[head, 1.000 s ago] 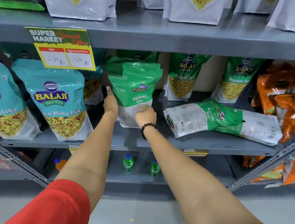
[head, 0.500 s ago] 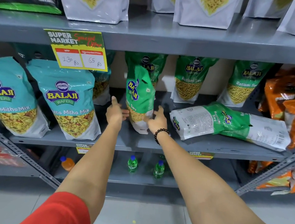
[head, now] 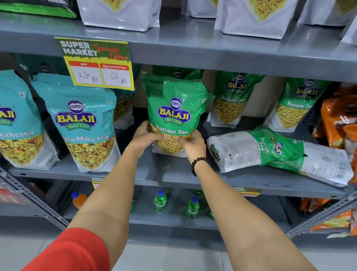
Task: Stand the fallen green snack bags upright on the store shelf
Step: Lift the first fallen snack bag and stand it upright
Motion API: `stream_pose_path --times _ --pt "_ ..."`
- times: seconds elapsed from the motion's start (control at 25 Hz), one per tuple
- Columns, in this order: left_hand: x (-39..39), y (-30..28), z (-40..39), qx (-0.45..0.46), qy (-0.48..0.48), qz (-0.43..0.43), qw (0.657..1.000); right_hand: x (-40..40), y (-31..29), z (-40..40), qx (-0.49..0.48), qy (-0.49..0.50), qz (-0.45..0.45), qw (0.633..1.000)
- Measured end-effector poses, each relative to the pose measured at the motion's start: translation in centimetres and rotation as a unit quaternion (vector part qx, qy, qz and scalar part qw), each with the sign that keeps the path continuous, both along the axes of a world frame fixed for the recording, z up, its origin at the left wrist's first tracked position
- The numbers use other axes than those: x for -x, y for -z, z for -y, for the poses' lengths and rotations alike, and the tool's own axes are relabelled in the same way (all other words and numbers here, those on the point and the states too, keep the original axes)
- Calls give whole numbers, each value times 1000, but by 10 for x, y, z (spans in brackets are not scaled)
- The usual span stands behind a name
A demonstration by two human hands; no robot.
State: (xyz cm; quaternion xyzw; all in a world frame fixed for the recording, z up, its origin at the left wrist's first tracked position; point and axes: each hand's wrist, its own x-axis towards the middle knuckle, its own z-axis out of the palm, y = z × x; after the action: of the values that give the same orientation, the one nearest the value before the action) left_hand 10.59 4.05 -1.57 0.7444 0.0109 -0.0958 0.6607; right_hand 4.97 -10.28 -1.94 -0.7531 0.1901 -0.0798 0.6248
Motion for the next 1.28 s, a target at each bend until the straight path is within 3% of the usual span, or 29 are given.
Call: stream_pose_path --times 0.76,1.28 --pt "48 16 -32 -36 2 20 999 61 -6 -19 97 24 -2 995" --pt "74 14 -36 -79 -21 36 996 77 -9 -21 51 4 -36 998"
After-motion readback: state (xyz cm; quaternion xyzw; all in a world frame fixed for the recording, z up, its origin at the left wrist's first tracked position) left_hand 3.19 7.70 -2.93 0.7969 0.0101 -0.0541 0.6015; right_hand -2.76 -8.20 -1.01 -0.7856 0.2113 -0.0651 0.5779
